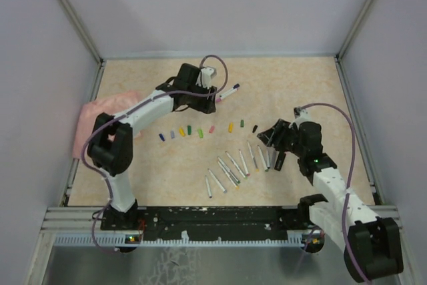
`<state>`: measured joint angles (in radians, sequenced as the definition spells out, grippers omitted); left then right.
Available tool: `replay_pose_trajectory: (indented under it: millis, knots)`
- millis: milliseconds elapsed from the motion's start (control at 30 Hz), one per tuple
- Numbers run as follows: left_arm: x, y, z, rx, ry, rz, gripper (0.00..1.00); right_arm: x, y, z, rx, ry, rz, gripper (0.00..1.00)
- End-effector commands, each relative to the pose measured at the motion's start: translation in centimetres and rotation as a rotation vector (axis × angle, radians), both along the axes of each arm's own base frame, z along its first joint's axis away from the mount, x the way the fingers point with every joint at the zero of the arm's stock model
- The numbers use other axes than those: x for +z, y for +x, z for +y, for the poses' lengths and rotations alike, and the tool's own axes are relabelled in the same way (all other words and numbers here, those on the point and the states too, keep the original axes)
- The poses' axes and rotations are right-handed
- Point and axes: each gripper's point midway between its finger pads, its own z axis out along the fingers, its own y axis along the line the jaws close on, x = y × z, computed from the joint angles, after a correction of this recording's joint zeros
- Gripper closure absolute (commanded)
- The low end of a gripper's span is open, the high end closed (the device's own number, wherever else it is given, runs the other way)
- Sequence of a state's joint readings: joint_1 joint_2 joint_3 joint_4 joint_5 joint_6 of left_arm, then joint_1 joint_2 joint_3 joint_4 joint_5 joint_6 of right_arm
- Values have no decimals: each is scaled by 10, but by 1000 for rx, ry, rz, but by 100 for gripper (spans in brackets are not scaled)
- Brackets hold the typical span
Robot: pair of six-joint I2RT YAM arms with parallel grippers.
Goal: Open the pen caps
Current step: Place the pen at the center of the board, then pick up the pen from the center of the board.
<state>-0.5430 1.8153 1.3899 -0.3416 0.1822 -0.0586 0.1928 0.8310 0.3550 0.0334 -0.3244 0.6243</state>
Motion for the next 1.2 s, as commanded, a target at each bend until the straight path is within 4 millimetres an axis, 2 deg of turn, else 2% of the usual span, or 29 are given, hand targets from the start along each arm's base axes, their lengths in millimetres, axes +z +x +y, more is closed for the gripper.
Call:
replay_pose_trajectory:
  millis: [0, 167, 200, 267, 400, 700, 1167]
  knots:
    - [-15, 13, -12, -109, 80, 68, 40, 54, 27, 16, 78, 57, -164, 44]
    - [-36, 47, -23, -133, 157, 81, 44, 56, 40, 20, 100, 49, -159, 43]
    - [-34, 56, -27, -138, 161, 66, 46, 56, 42, 21, 106, 46, -158, 43]
    - [-44, 66, -32, -148, 174, 62, 49, 55, 45, 21, 112, 43, -155, 43]
    - [-50, 83, -39, -158, 177, 27, 52, 54, 51, 20, 118, 45, -148, 43]
    - [-66, 103, -41, -162, 206, -37, 54, 49, 53, 18, 133, 57, -132, 43]
    - [-89, 110, -40, -159, 217, -31, 59, 48, 52, 17, 134, 68, -133, 43]
